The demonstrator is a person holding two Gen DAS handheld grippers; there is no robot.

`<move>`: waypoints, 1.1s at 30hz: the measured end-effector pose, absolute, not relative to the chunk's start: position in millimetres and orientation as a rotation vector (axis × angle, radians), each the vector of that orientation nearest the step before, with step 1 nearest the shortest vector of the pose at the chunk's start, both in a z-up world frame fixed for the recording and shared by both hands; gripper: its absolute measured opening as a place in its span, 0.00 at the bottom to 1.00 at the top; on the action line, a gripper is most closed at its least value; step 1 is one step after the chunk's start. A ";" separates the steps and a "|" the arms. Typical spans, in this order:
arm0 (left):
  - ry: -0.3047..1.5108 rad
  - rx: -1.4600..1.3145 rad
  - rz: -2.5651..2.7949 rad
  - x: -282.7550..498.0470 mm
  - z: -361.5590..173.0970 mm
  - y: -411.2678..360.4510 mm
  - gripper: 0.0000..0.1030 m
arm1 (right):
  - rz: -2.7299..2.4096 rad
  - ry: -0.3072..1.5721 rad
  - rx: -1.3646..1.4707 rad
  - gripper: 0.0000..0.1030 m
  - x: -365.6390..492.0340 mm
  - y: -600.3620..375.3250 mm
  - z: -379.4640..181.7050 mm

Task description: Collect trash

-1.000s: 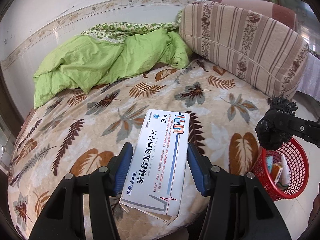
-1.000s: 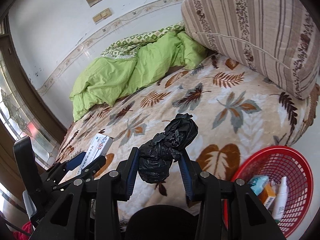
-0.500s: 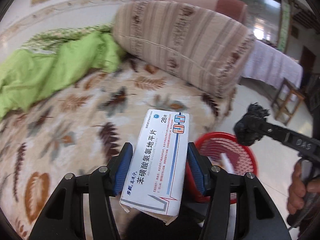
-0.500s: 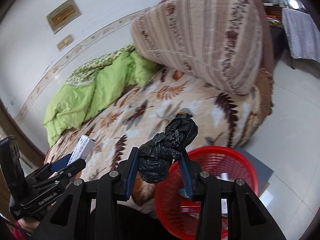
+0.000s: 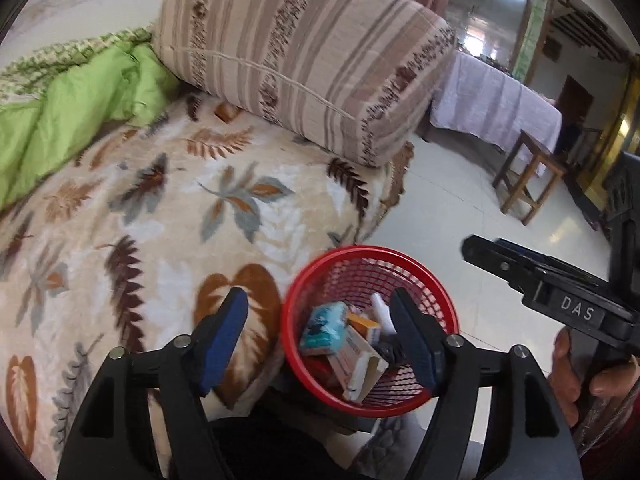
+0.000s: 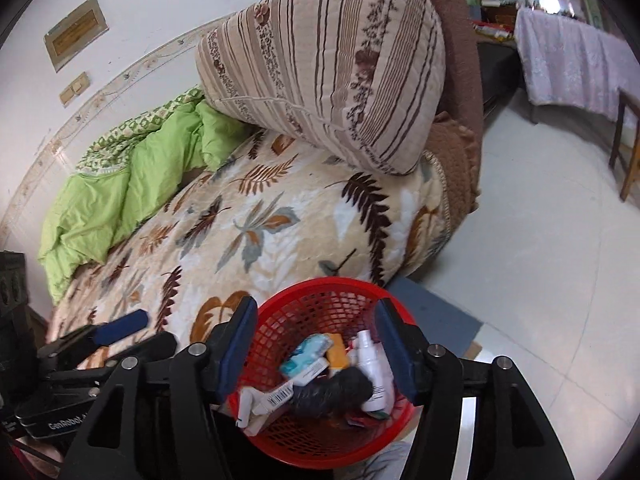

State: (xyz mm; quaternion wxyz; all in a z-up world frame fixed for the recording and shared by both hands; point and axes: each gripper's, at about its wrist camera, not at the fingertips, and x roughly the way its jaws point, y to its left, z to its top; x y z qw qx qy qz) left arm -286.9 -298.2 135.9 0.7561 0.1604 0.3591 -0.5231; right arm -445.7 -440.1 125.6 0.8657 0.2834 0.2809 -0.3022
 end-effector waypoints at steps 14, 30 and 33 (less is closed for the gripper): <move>0.521 0.435 -0.887 -304.6 146.0 -199.0 0.96 | -0.928 0.564 0.473 0.91 -456.6 -348.3 135.5; 0.498 0.384 -0.857 -306.7 155.7 -180.7 0.97 | -0.935 0.584 0.337 0.92 -451.5 -305.2 148.0; 0.500 0.384 -0.849 -305.7 155.6 -179.8 0.97 | -0.931 0.590 0.334 0.91 -450.0 -304.8 147.8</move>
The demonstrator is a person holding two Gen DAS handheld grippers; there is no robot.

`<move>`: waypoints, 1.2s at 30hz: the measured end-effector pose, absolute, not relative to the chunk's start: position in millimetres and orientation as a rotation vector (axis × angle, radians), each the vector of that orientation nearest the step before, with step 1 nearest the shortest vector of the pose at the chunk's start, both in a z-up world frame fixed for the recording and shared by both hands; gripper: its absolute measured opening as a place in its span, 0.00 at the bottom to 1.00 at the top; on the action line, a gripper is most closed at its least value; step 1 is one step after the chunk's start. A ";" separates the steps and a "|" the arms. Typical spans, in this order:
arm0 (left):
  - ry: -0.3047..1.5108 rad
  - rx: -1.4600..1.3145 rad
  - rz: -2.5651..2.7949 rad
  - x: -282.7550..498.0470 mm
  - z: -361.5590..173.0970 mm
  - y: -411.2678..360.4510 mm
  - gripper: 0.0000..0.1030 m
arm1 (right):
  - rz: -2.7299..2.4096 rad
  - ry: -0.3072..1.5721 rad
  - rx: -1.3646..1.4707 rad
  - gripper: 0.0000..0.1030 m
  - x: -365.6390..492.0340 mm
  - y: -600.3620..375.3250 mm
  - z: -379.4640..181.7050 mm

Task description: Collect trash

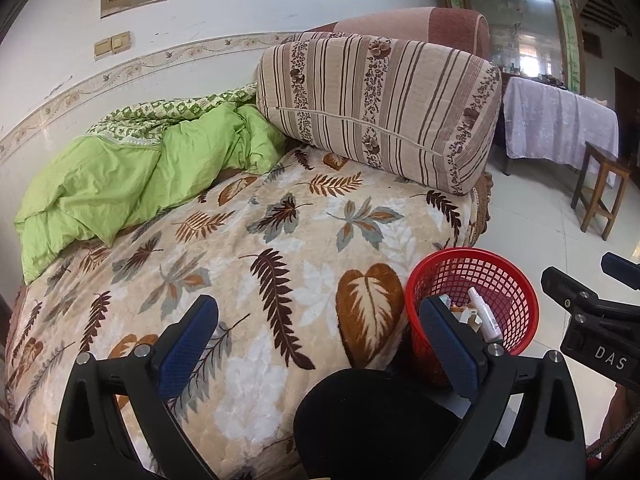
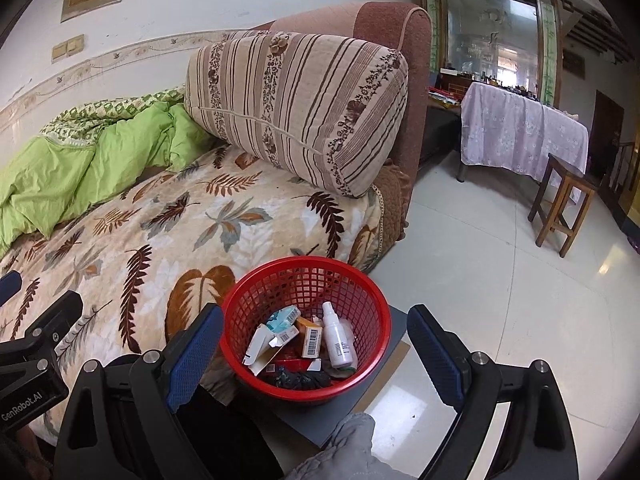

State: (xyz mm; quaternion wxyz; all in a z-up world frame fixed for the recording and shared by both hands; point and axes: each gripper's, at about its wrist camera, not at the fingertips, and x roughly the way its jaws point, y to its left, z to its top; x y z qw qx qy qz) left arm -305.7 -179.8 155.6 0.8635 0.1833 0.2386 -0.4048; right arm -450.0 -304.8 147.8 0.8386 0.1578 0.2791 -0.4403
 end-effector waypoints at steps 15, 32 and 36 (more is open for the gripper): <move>0.502 0.386 -0.835 -305.0 154.0 -179.8 0.97 | -0.921 0.606 0.336 0.91 -447.2 -304.2 145.2; 0.499 0.396 -0.814 -304.1 152.8 -180.5 0.97 | -0.910 0.625 0.343 0.91 -443.5 -306.5 141.0; 0.500 0.396 -0.815 -303.9 153.0 -180.2 0.97 | -0.907 0.631 0.347 0.91 -443.1 -307.7 139.7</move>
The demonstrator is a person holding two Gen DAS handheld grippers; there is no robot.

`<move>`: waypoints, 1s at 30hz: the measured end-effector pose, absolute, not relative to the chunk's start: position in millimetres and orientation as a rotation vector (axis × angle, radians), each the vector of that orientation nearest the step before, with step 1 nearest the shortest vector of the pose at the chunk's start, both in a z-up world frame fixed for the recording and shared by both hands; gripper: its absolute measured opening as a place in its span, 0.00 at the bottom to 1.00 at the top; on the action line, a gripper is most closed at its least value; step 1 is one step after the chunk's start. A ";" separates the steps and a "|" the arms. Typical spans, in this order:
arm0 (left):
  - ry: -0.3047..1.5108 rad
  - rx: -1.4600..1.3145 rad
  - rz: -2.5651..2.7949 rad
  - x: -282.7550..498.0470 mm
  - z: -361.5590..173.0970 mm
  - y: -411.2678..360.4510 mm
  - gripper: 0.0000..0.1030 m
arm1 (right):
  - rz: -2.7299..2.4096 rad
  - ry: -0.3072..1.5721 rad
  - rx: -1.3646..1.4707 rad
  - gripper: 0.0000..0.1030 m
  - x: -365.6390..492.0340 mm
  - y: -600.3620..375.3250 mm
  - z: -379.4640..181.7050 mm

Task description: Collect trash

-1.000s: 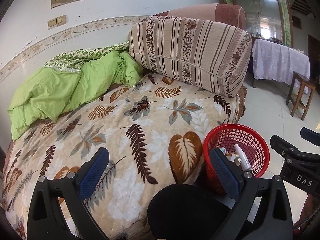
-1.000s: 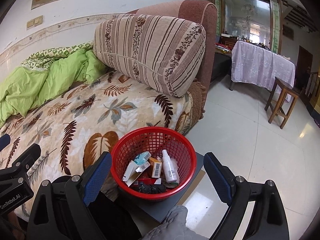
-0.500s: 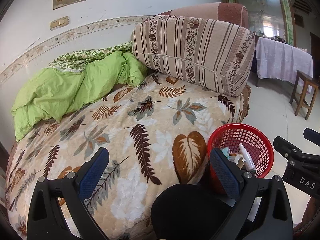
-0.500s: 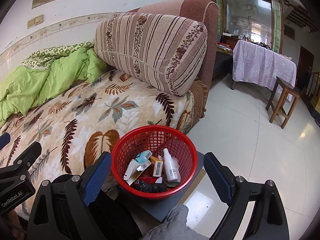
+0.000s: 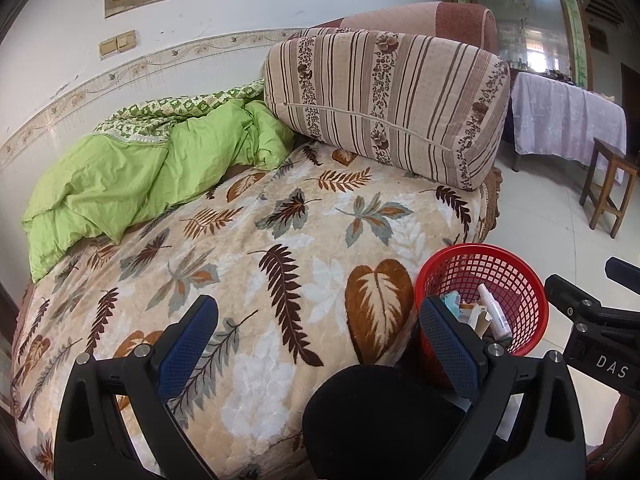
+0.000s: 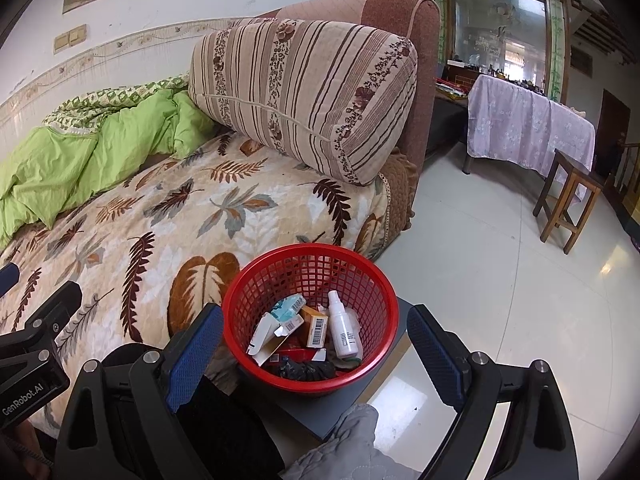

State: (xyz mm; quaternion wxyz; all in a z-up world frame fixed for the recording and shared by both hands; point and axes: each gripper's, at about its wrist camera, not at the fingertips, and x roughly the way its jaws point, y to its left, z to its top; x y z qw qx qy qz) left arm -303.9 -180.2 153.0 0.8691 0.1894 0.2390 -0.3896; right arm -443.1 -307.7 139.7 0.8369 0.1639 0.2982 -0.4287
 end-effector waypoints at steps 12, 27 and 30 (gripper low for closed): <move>0.502 0.397 -0.818 -304.3 151.2 -180.1 0.97 | -0.903 0.637 0.349 0.91 -442.4 -308.8 137.4; 0.504 0.398 -0.821 -304.8 150.0 -181.2 0.97 | -0.904 0.637 0.349 0.91 -442.3 -308.9 137.6; 0.506 0.396 -0.824 -305.6 148.8 -181.4 0.97 | -0.904 0.637 0.349 0.91 -442.3 -309.2 137.6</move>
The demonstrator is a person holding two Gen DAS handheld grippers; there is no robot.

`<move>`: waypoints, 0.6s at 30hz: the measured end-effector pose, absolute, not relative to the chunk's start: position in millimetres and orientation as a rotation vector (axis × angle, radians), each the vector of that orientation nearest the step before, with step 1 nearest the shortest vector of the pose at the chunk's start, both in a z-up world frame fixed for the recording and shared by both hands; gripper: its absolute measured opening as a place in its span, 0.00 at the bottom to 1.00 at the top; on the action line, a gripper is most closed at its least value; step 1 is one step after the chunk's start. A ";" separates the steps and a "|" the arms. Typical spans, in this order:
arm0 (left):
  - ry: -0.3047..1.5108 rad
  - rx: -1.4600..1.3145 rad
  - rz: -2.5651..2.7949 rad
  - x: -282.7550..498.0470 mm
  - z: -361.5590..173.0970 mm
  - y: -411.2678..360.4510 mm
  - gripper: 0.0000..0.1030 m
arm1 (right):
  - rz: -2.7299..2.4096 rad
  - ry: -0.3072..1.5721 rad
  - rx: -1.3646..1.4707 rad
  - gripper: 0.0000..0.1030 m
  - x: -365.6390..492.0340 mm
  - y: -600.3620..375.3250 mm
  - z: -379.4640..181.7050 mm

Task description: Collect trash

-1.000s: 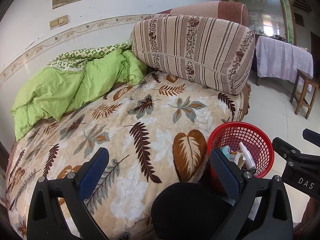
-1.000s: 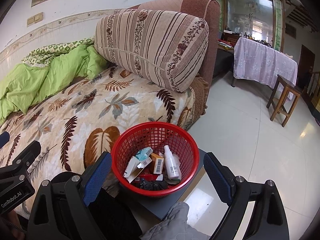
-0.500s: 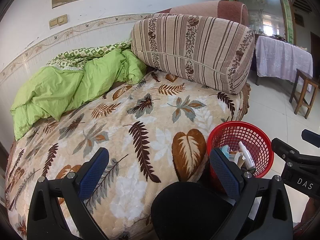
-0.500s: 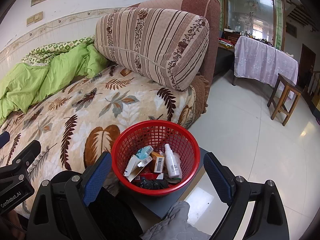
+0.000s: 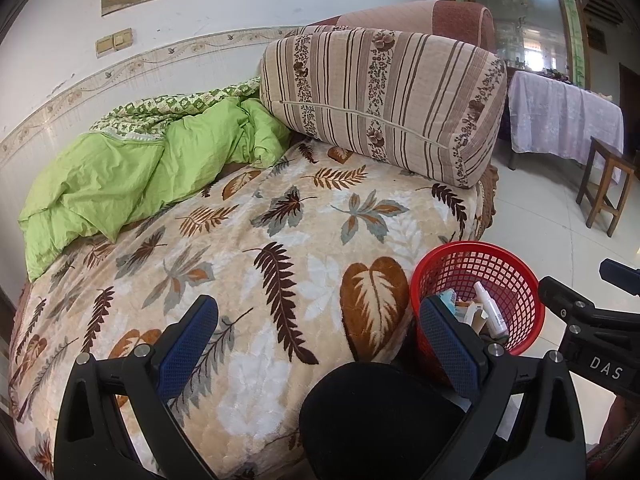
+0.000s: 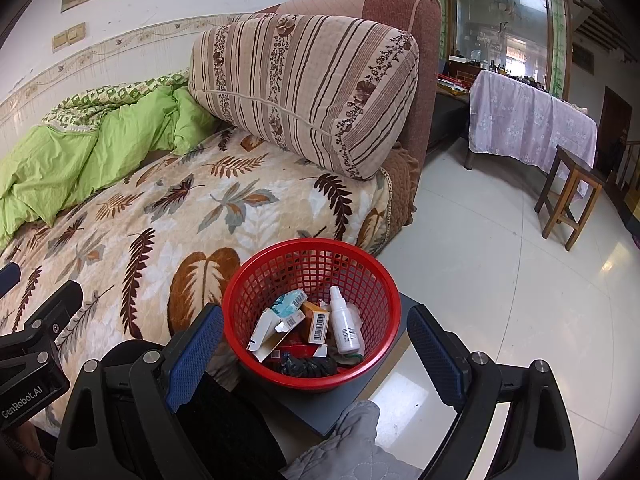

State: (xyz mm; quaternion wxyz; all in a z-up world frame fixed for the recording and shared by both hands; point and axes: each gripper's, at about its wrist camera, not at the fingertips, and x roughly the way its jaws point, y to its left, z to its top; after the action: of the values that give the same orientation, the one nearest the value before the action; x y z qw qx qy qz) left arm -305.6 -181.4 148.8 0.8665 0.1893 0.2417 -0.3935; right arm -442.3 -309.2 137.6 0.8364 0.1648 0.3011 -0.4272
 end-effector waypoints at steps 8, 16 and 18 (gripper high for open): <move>0.508 0.399 -0.825 -304.9 148.7 -181.1 0.97 | -0.903 0.643 0.349 0.91 -442.4 -307.7 134.7; 0.562 0.366 -0.830 -299.5 140.0 -181.6 0.97 | -0.893 0.651 0.330 0.91 -437.2 -306.5 129.7; 0.595 0.344 -0.809 -289.3 137.2 -176.6 0.97 | -0.877 0.652 0.316 0.91 -429.6 -311.8 132.5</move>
State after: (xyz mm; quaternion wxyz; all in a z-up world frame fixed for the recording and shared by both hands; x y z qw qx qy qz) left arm -289.3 -176.6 137.2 0.8624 0.1641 0.2838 -0.3856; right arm -429.6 -311.8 132.5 0.8425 0.1498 0.3086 -0.4154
